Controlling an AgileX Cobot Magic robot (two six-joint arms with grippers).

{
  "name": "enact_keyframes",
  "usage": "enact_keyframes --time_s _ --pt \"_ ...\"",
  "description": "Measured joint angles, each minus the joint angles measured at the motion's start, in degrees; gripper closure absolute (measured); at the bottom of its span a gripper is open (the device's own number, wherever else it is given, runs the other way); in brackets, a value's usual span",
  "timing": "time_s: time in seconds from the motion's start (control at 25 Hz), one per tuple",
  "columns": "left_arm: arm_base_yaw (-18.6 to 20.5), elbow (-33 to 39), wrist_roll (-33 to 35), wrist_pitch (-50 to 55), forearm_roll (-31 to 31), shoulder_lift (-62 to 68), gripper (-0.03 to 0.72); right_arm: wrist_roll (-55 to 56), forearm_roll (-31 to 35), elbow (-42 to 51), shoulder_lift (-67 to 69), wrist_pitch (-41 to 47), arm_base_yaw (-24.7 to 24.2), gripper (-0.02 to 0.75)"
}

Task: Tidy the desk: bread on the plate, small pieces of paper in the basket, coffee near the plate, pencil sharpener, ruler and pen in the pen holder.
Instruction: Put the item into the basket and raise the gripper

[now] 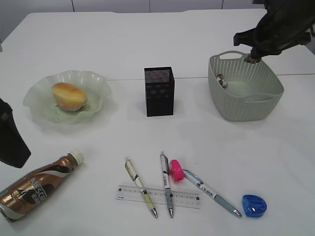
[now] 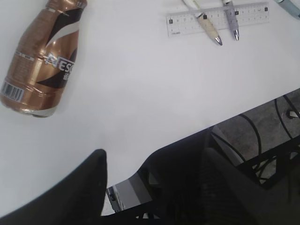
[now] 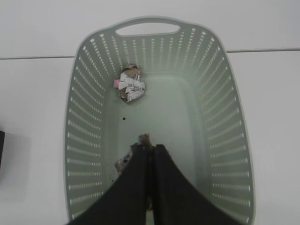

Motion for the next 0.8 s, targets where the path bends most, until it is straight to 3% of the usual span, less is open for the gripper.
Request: enact_keyframes --time_s 0.48,0.8 --pt "0.0 0.0 -1.07 0.0 -0.76 0.0 0.238 0.13 -3.28 0.0 1.38 -2.09 0.0 0.703" --pt "0.0 0.0 -1.19 0.0 -1.12 0.0 0.239 0.45 -1.0 -0.23 1.99 -3.11 0.0 0.349"
